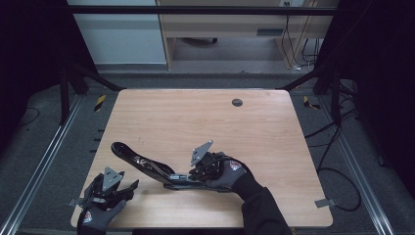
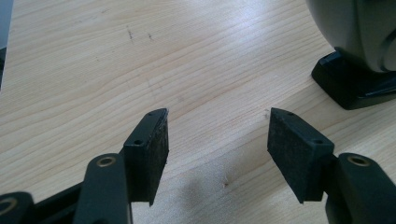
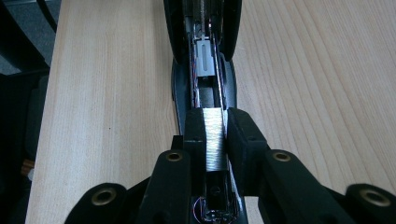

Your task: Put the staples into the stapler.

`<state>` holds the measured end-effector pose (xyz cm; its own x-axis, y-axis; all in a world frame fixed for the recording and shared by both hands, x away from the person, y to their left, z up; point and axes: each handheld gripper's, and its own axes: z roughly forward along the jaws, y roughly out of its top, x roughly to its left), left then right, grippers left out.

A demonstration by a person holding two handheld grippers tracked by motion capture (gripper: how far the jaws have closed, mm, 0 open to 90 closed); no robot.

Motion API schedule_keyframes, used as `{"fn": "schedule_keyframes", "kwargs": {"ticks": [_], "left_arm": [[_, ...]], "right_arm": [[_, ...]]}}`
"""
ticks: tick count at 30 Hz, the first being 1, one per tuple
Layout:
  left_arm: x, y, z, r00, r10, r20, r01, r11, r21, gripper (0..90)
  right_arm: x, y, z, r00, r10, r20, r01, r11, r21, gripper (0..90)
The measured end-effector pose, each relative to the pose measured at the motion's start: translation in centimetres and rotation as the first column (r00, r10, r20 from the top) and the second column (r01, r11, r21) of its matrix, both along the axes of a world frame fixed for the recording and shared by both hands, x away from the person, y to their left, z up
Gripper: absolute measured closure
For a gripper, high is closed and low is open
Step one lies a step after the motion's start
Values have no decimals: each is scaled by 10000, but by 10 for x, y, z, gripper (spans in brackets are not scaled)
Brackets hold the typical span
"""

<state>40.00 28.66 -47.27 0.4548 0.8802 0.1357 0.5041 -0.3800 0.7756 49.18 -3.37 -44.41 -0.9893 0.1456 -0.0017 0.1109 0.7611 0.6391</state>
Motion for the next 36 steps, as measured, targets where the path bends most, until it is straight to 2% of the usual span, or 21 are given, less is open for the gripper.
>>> {"fn": "schedule_keyframes", "kwargs": {"ticks": [16, 23, 27, 31, 33, 36], "left_arm": [[0, 0, 0, 10000, -9, 5, 9, 10000, -15, 383], [-1, 0, 1, 10000, -24, 44, 24, 10000, -37, 383], [-1, -1, 2, 10000, -56, 49, 56, 9999, -142, 381], [-2, -1, 3, 9999, -78, 114, 80, 9997, -220, 379], [-2, -1, 3, 9998, -120, 135, 124, 9995, -283, 377], [-3, -3, 5, 9996, -239, 180, 245, 9992, -329, 373]], "right_arm": [[-1, -1, 1, 9997, -232, -109, 231, 9997, -117, 757], [-3, -4, 6, 9982, -590, 108, 587, 9979, 290, 732], [-6, -9, 11, 9911, -1310, 249, 1289, 9890, 720, 718], [-9, -18, 15, 9796, -1978, 357, 1923, 9740, 1200, 704], [-10, -22, 17, 9703, -2376, 453, 2299, 9641, 1327, 692], [-11, -29, 21, 9519, -3032, 440, 2916, 9406, 1738, 669]]}}
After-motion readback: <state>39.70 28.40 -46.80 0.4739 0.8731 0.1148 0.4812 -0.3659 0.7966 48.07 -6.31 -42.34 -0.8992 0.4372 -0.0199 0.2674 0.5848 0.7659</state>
